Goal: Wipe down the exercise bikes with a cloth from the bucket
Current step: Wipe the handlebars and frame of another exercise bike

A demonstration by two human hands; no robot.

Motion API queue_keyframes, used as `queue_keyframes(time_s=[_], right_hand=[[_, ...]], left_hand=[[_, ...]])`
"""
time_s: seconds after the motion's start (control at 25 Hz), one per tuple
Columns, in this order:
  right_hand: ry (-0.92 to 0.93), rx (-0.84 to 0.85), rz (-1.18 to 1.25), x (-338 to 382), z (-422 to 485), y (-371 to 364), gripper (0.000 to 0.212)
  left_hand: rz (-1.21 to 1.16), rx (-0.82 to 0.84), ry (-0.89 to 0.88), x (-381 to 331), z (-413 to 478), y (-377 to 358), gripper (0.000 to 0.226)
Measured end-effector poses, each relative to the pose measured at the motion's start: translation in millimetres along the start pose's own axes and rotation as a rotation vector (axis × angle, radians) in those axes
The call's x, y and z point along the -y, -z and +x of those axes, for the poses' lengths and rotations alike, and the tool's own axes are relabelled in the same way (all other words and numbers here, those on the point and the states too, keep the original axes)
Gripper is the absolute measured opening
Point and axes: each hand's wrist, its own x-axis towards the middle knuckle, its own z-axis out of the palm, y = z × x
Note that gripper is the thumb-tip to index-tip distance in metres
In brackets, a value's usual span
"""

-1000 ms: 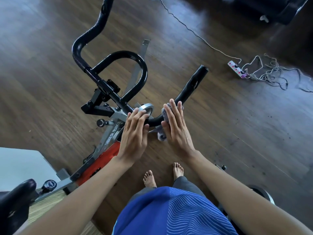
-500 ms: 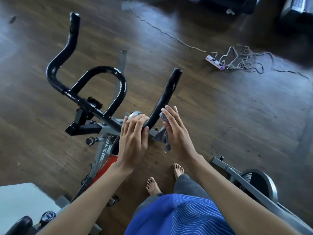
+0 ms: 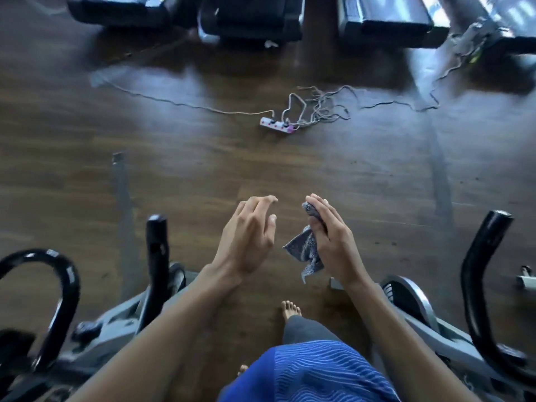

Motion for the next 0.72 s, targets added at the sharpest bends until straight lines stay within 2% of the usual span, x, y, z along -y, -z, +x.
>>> queue_keyframes(time_s=[0.2,0.36,0.52,0.72], right_hand=[[-0.049,-0.058,-0.002,-26,85,47,0.038],[-0.063,-0.019,0.015,-35,156,55,0.038],[-0.062,0.056,0.007,-37,235,37,0.039],[0.025,0.262,-0.047,-23,349,-12,0.038]], left_hand=[[0.015,0.068,0.053,-18,97,-32,0.029],[0.012,0.07,0.118,-3,162,-38,0.024],[-0.093,-0.004,0.245,39,222,-35,0.022],[-0.185,-0.152,0.425,105,290,-19,0.023]])
